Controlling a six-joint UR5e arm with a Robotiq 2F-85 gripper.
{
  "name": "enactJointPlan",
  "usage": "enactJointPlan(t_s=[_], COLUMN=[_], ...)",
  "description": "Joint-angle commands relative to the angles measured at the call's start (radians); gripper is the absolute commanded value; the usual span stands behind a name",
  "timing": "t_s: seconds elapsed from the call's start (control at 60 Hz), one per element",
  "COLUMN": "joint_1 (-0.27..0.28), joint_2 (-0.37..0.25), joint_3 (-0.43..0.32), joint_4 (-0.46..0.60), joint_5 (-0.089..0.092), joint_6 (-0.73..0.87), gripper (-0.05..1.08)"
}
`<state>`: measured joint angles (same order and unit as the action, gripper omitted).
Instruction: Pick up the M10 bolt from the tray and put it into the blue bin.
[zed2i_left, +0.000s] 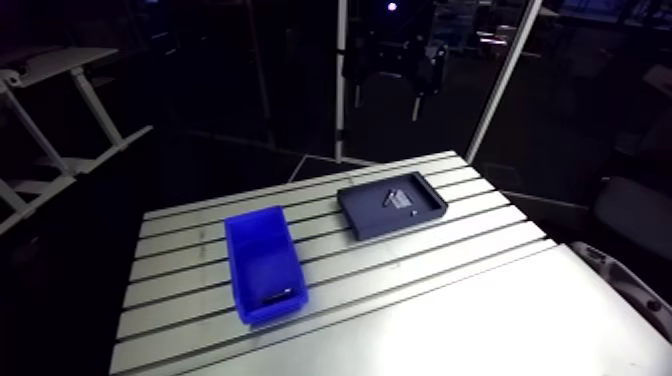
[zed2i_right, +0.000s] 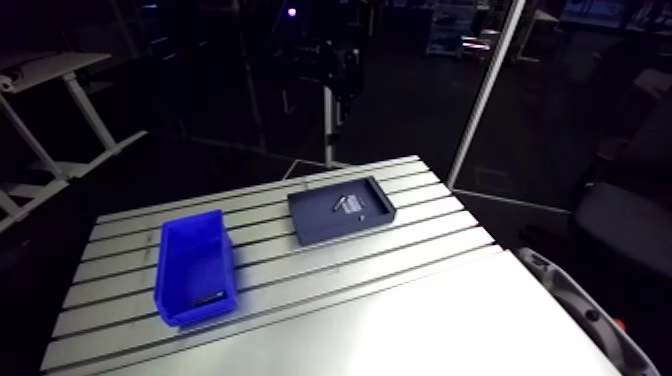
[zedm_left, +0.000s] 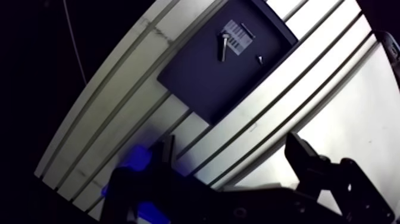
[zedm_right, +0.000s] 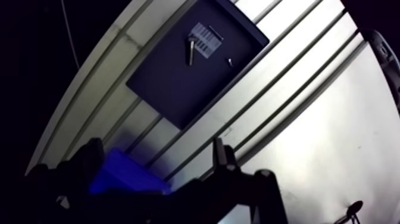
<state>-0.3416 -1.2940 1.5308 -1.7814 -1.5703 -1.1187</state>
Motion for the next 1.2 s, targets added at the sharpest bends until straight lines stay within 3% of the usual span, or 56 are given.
enactJointPlan(t_s=[0.017,0.617,0.75,0.917,1.067,1.2], joint_1=[-0.014,-0.028,-0.034,-0.034,-0.045,-0.048], joint_2=[0.034,0.095,0.111,0.133,0.144,0.155], joint_3=[0.034,0.102,0.109,0.131,0.143,0.146], joint_4=[-0.057,-0.180,-0.196,-0.241,-0.292,-0.301], joint_5=[-0.001,-0.015,-0.018,-0.050,-0.055,-0.054], joint_6=[0.001,-0.002,-0.002,-0.006,-0.015,-0.017], gripper=[0.01,0.02,0.07,0.19,0.33,0.38])
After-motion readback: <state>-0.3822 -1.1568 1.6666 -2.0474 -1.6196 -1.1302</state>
